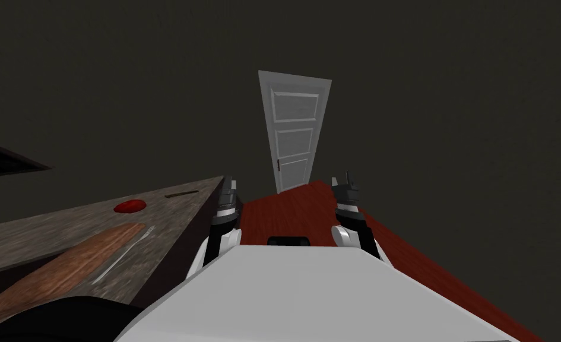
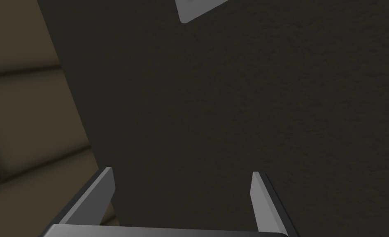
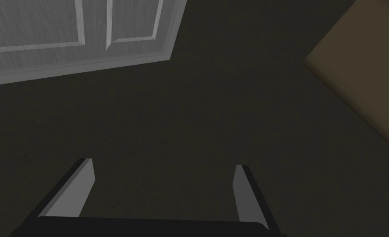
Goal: Pull the door open
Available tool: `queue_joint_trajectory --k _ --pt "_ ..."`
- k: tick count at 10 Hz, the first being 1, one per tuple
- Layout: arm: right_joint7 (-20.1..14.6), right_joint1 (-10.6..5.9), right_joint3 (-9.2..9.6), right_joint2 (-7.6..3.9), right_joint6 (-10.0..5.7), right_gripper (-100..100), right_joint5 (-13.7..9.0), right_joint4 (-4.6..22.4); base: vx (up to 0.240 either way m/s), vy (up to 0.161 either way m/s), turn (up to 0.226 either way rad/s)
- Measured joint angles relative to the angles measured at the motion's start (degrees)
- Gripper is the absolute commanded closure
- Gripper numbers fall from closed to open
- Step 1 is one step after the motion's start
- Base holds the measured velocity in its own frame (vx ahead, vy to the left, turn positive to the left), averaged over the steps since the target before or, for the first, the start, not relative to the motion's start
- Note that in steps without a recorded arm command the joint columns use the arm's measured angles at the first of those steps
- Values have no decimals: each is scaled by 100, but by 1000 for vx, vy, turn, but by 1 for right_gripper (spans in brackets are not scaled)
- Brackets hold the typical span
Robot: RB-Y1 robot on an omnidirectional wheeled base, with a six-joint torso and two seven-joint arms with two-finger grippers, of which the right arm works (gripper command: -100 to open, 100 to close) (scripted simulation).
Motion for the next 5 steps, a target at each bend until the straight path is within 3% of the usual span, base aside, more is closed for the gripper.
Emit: queue_joint_trajectory --k 5 --pt "-495 -186 18 -139 -132 -100 -266 533 74 -2 122"
